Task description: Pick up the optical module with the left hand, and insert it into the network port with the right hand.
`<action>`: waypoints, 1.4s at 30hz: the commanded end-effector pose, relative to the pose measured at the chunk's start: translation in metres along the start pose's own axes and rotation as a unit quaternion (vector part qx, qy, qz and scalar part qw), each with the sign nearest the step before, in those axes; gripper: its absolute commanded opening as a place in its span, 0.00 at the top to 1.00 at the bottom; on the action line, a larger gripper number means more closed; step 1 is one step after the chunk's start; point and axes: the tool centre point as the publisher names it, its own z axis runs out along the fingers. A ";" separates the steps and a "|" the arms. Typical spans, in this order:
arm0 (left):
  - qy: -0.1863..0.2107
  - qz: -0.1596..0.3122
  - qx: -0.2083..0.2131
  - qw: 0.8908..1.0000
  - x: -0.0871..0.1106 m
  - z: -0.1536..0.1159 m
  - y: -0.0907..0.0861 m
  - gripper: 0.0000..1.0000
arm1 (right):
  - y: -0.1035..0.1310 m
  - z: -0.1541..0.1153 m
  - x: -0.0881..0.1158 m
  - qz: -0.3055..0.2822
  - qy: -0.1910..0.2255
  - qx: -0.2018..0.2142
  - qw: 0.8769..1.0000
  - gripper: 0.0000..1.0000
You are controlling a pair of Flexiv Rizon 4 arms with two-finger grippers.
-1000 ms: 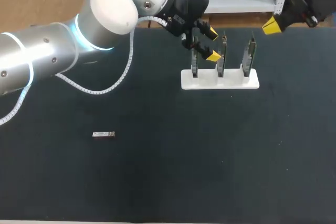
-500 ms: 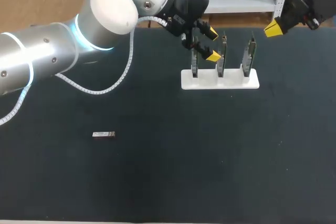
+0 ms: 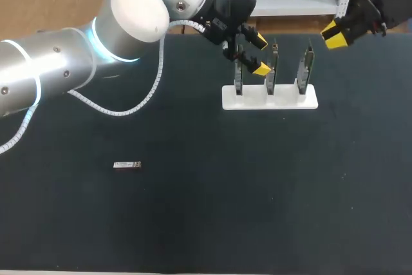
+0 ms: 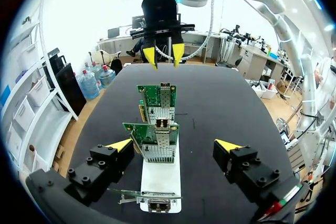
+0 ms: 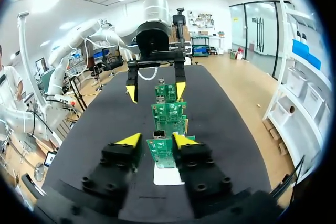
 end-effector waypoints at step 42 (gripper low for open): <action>0.379 0.071 -0.107 0.916 0.104 -0.172 -0.114 0.00 | 0.003 0.000 0.000 0.000 0.000 0.003 1.000 0.00</action>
